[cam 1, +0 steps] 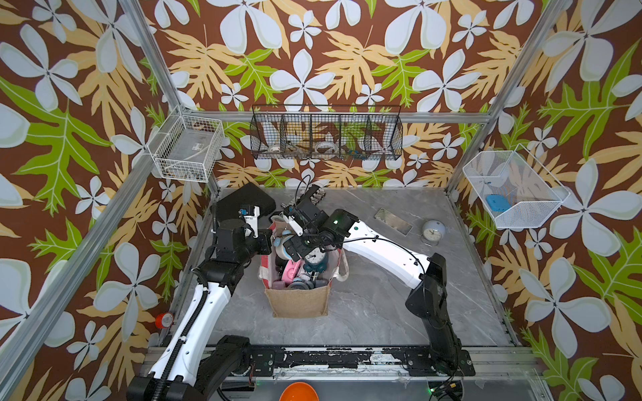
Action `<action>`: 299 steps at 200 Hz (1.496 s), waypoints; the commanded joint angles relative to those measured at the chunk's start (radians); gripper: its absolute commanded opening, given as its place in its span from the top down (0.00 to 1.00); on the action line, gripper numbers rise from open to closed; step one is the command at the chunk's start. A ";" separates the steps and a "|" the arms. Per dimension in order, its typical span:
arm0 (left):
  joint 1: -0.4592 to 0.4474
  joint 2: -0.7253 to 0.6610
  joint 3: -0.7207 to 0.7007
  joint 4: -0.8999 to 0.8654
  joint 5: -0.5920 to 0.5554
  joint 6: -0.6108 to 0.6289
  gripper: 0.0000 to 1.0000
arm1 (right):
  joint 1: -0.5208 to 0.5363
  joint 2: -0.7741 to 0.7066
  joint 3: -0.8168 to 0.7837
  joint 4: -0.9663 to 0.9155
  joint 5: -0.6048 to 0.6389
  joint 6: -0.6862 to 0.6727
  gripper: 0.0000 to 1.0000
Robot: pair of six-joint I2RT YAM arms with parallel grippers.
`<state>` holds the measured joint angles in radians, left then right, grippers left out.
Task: Put the alarm clock into the canvas bag
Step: Place the alarm at the canvas bag, then pick up the alarm from the center of the board.
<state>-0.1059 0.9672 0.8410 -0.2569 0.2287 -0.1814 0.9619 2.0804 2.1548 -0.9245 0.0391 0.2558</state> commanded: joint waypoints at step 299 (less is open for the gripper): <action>0.002 -0.007 0.003 0.117 0.024 -0.012 1.00 | -0.883 0.003 -0.434 0.289 -0.098 -0.242 0.01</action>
<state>-0.1059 0.9649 0.8295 -0.2359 0.2447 -0.1848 0.0902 2.0239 1.6707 -0.6384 -0.0299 0.0444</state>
